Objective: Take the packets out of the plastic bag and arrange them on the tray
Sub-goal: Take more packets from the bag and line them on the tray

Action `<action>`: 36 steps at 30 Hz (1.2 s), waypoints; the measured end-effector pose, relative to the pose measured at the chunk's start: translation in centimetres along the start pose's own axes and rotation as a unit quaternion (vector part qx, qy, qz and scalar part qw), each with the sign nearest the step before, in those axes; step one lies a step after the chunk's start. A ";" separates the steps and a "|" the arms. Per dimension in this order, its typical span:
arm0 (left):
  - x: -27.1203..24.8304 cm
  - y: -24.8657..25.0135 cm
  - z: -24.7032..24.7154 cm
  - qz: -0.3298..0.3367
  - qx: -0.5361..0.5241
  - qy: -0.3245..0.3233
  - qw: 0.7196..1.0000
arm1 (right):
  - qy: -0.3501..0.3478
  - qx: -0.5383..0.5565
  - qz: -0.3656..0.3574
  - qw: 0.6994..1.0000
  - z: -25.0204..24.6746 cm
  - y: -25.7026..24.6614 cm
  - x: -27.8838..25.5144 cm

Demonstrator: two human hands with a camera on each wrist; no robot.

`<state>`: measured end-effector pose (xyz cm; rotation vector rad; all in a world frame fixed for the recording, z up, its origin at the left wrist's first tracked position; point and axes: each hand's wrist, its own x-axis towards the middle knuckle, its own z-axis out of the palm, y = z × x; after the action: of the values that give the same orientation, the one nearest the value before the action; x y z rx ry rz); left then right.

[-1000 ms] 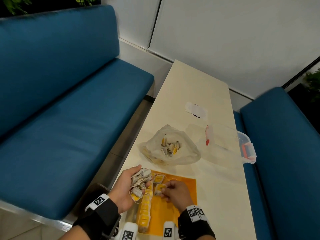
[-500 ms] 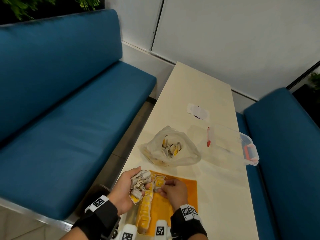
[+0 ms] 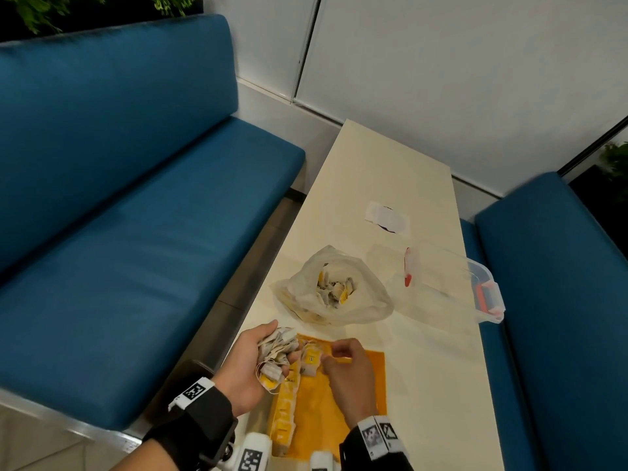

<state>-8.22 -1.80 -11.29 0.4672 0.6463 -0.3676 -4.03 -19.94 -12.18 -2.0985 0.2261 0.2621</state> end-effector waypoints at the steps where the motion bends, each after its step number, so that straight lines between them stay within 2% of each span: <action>1: 0.0 0.0 0.3 -0.001 -0.006 -0.003 1.000 | -0.029 -0.021 -0.050 0.998 -0.4 -1.0 -1.0; 3: 0.0 0.1 0.8 0.005 -0.025 -0.008 1.000 | -0.114 -0.023 -0.100 0.988 -0.8 -2.9 -3.2; 4: 0.0 0.1 1.1 0.010 -0.039 -0.010 0.999 | -0.155 -0.009 -0.099 0.983 -0.8 -3.5 -4.1; 7: 0.2 0.2 1.8 0.027 -0.077 -0.009 0.997 | -0.213 0.044 -0.006 0.976 -0.2 -4.5 -5.3; 9: 0.3 0.2 2.0 0.033 -0.081 -0.011 0.996 | -0.207 0.069 0.045 0.975 0.5 -4.8 -5.2; 18: 0.3 0.1 2.1 0.084 -0.080 -0.021 0.993 | -0.140 0.095 0.084 0.982 2.3 -5.5 -4.9; 24: 0.5 0.0 1.9 0.084 -0.076 -0.025 0.993 | -0.123 0.068 0.073 0.987 3.4 -5.4 -4.8; 36: 0.6 0.5 0.9 0.062 -0.024 -0.058 0.996 | -0.160 0.077 0.063 0.982 1.8 -6.2 -3.7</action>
<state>-7.15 -1.98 -10.90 0.4337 0.5097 -0.2585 -6.12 -15.03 -6.95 -1.8603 0.1811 0.6321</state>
